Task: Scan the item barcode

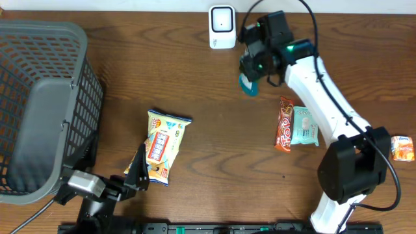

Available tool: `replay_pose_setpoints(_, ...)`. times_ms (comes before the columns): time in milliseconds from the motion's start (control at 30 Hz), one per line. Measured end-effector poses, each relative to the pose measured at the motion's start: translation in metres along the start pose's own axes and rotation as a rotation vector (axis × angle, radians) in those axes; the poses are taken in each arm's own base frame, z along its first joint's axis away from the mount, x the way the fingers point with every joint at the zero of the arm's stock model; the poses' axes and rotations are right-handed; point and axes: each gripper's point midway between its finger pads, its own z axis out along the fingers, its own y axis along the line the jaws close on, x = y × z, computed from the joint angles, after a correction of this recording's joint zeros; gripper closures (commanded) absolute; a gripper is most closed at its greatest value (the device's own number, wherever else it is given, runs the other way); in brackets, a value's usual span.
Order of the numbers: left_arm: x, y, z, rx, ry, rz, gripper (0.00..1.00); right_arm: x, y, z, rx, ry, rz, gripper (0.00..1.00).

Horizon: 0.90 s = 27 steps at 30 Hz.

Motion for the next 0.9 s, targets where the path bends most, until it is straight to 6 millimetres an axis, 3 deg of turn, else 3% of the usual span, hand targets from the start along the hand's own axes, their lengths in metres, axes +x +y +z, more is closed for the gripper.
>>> replay_pose_setpoints(133, 0.023, 0.004, 0.000, -0.017, 0.089, -0.030, 0.02, -0.044, -0.019, -0.009, 0.281, -0.156, -0.035, 0.99)
replay_pose_setpoints(333, 0.054, 0.009, -0.005, -0.040, 0.209, -0.065, 0.02, -0.105, -0.022, -0.036, 0.518, -0.405, -0.051, 0.99)
replay_pose_setpoints(433, 0.062, 0.010, -0.007, -0.047, 0.243, -0.074, 0.02, -0.128, -0.024, -0.037, 0.618, -0.495, -0.062, 0.99)
replay_pose_setpoints(533, 0.069, 0.011, -0.008, -0.052, 0.270, -0.081, 0.02, -0.142, -0.027, -0.021, 0.735, -0.536, -0.101, 0.99)
replay_pose_setpoints(733, 0.078, 0.012, -0.011, -0.060, 0.309, -0.090, 0.02, -0.168, -0.026, 0.060, 0.965, -0.436, -0.315, 0.99)
replay_pose_setpoints(900, 0.079, 0.012, -0.011, -0.061, 0.314, -0.091, 0.02, -0.180, -0.016, 0.087, 1.040, -0.392, -0.416, 0.99)
